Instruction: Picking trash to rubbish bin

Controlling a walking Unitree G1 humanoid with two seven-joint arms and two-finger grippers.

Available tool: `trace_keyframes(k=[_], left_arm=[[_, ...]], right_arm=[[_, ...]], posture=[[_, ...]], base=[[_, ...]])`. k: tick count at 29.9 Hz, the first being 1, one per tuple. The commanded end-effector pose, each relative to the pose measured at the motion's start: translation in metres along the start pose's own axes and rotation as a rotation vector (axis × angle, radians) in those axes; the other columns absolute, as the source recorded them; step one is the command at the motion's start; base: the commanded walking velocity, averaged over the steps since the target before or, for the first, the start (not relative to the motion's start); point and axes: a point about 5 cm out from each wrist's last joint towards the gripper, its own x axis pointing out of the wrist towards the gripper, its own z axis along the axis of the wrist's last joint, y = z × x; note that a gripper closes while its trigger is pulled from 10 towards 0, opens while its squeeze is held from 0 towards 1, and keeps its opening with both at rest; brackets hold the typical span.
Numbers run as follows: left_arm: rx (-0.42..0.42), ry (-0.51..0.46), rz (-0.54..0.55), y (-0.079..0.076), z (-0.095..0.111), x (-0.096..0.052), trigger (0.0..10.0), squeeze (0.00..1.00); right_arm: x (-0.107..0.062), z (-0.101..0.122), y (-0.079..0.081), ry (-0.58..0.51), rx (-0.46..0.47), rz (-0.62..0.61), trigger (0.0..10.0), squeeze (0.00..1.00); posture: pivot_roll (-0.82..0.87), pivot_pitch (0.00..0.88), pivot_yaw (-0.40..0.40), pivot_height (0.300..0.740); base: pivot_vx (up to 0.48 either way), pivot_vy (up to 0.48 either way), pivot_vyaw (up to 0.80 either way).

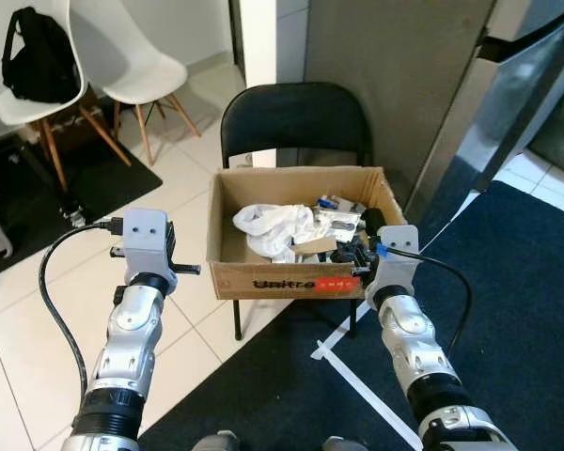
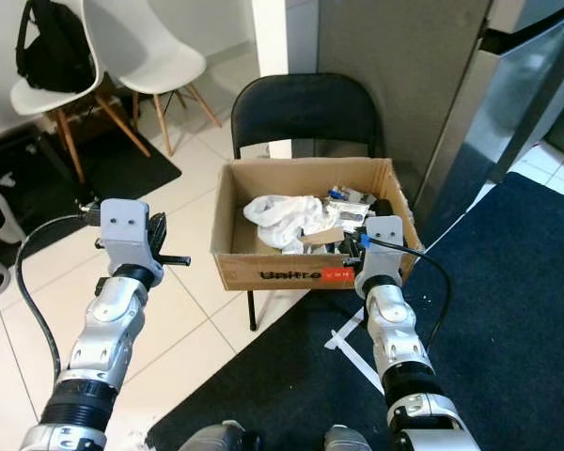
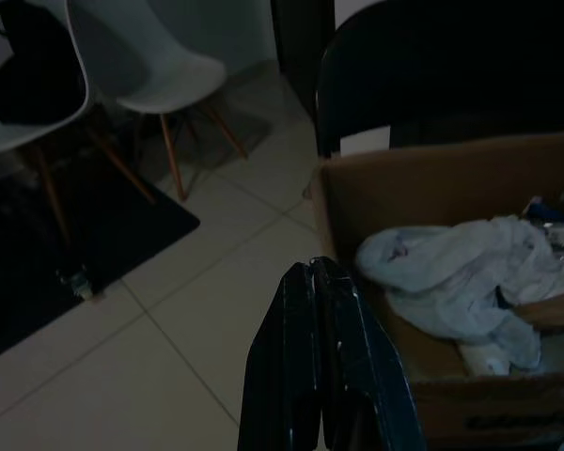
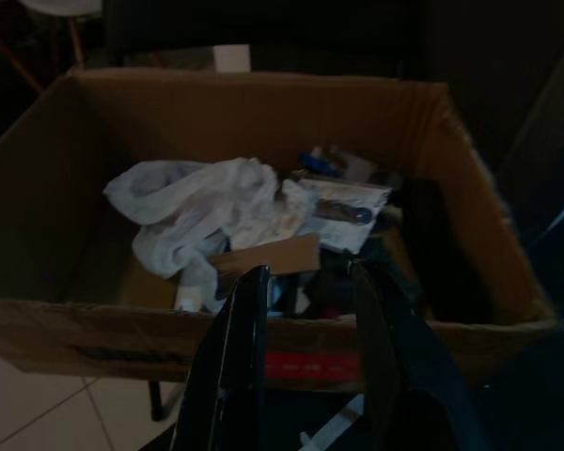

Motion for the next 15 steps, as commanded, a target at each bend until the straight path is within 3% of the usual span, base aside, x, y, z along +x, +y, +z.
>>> trace_keyframes(k=[1, 15], left_arm=[[0.01, 0.045, -0.014, -0.0009, -0.009, -0.0023, 10.0, 0.0], [0.017, 0.042, -0.01, 0.0013, -0.0102, -0.0024, 10.0, 0.0]], right_arm=[[0.0003, -0.0007, 0.0018, 0.005, 0.008, -0.006, 10.0, 0.0], [-0.0024, -0.0045, 0.0014, 0.008, 0.014, -0.027, 10.0, 0.0]], posture=[[0.07, 0.033, 0.058, 0.74], [0.08, 0.037, 0.068, 0.74]], base=[[0.0, 0.0, 0.0], [0.0, 0.0, 0.0]])
